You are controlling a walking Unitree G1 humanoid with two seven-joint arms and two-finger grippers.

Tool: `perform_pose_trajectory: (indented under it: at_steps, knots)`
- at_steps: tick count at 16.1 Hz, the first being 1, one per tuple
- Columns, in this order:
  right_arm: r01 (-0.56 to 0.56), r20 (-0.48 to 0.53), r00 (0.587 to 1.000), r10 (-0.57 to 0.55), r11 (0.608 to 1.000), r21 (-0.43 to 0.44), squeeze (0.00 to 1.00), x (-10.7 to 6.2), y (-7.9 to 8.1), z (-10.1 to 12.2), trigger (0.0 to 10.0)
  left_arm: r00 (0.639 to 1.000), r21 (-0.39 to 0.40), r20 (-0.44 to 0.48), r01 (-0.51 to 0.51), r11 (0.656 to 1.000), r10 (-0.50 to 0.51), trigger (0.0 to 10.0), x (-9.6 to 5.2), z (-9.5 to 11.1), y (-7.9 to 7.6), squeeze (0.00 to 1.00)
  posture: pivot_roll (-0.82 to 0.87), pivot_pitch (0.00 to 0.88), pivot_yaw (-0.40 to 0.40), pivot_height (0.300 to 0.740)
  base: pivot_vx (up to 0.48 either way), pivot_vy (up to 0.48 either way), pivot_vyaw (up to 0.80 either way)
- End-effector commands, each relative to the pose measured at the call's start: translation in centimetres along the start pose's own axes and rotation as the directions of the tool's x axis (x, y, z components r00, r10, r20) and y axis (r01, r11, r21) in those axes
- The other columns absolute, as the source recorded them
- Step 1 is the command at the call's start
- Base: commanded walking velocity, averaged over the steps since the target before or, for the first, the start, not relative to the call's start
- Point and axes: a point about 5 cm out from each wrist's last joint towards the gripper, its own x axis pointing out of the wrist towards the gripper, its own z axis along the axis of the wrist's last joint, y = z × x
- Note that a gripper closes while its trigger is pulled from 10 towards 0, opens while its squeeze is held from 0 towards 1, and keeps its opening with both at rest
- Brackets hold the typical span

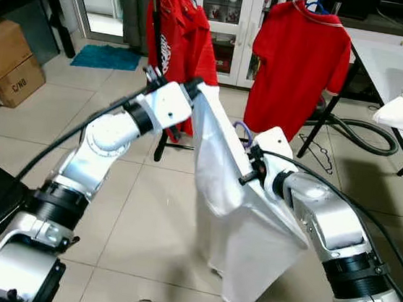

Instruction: Hang hanger

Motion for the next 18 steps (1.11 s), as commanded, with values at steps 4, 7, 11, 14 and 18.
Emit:
perform_pose_trajectory:
  at_steps: [4,7,11,14,18]
  knots:
    - [0.042,0.205,0.975,-0.086,0.977,0.21,0.0,-0.8,-1.9,2.9,10.0,1.0,0.027,0.001,0.014,1.0,-0.014,0.0,0.0,0.0,-0.1,0.0,-0.02,0.0,0.06,0.74,0.0,0.0,0.0]
    - [-0.033,0.295,0.955,-0.04,0.971,0.239,0.0,-1.5,-2.0,4.1,10.0,0.996,0.008,-0.01,0.085,0.996,-0.085,0.0,0.1,-0.3,-1.9,0.0,-0.02,0.0,0.06,0.74,0.0,0.0,0.0]
    - [-0.095,0.444,0.896,-0.013,0.971,0.22,0.0,-2.2,-1.6,6.4,10.0,0.961,-0.077,0.006,0.277,0.958,-0.277,0.0,0.6,0.2,-6.3,0.0,-0.03,0.0,0.061,0.74,0.0,0.0,0.0]
    - [-0.111,0.496,0.868,-0.014,0.969,0.222,0.0,-2.4,-1.4,7.2,10.0,0.941,-0.091,-0.009,0.336,0.937,-0.339,0.0,0.8,0.1,-7.7,0.0,-0.03,0.0,0.061,0.74,0.0,0.0,0.0]
    - [-0.112,0.498,0.867,0.003,0.976,0.188,0.0,-2.2,-1.1,7.1,10.0,0.944,-0.196,-0.059,0.307,0.931,-0.324,10.0,0.4,-0.9,-7.4,0.0,-0.02,0.0,0.058,0.74,0.0,0.0,0.0]
